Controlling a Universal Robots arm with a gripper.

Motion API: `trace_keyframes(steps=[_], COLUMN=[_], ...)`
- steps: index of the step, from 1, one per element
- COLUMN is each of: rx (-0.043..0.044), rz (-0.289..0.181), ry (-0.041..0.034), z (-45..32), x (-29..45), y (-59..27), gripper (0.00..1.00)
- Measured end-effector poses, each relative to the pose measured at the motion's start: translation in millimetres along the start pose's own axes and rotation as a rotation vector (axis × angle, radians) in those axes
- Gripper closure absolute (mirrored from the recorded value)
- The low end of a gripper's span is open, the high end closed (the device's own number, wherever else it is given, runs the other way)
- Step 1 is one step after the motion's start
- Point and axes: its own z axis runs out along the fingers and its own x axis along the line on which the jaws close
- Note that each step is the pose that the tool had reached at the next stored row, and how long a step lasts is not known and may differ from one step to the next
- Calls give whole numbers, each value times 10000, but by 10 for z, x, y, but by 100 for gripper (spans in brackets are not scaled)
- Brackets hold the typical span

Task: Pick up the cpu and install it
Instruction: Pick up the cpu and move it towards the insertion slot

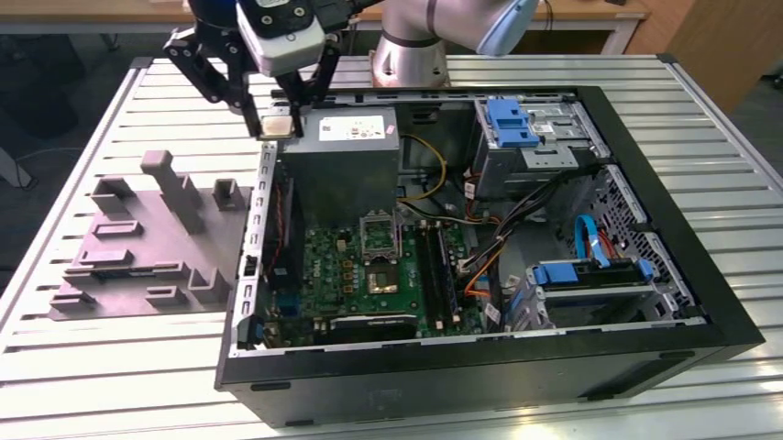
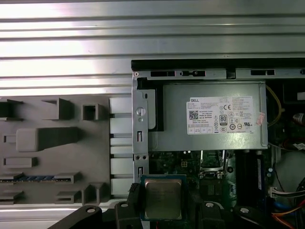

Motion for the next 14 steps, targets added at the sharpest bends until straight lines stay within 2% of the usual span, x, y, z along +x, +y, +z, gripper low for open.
trace_keyframes(steps=[9, 14], rx=[1, 0], rz=[-1, 0], ry=[0, 0], z=[0, 0], x=[-101, -104], y=[4, 4], gripper=[53, 53])
